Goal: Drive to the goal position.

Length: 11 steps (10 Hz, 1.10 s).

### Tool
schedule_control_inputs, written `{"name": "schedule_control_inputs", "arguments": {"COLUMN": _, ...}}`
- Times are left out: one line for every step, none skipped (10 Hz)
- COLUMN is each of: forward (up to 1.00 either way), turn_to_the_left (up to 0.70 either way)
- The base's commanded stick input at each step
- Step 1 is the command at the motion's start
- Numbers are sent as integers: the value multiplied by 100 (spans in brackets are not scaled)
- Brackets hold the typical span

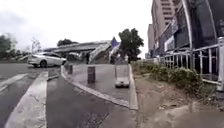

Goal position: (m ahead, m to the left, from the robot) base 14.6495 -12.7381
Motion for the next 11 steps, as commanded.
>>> {"name": "schedule_control_inputs", "arguments": {"forward": 45, "turn_to_the_left": -12}}
{"name": "schedule_control_inputs", "arguments": {"forward": 45, "turn_to_the_left": 3}}
{"name": "schedule_control_inputs", "arguments": {"forward": 45, "turn_to_the_left": 3}}
{"name": "schedule_control_inputs", "arguments": {"forward": 56, "turn_to_the_left": 2}}
{"name": "schedule_control_inputs", "arguments": {"forward": 69, "turn_to_the_left": 1}}
{"name": "schedule_control_inputs", "arguments": {"forward": 69, "turn_to_the_left": 1}}
{"name": "schedule_control_inputs", "arguments": {"forward": 69, "turn_to_the_left": 1}}
{"name": "schedule_control_inputs", "arguments": {"forward": 69, "turn_to_the_left": 1}}
{"name": "schedule_control_inputs", "arguments": {"forward": 69, "turn_to_the_left": 1}}
{"name": "schedule_control_inputs", "arguments": {"forward": 69, "turn_to_the_left": 1}}
{"name": "schedule_control_inputs", "arguments": {"forward": 69, "turn_to_the_left": 1}}
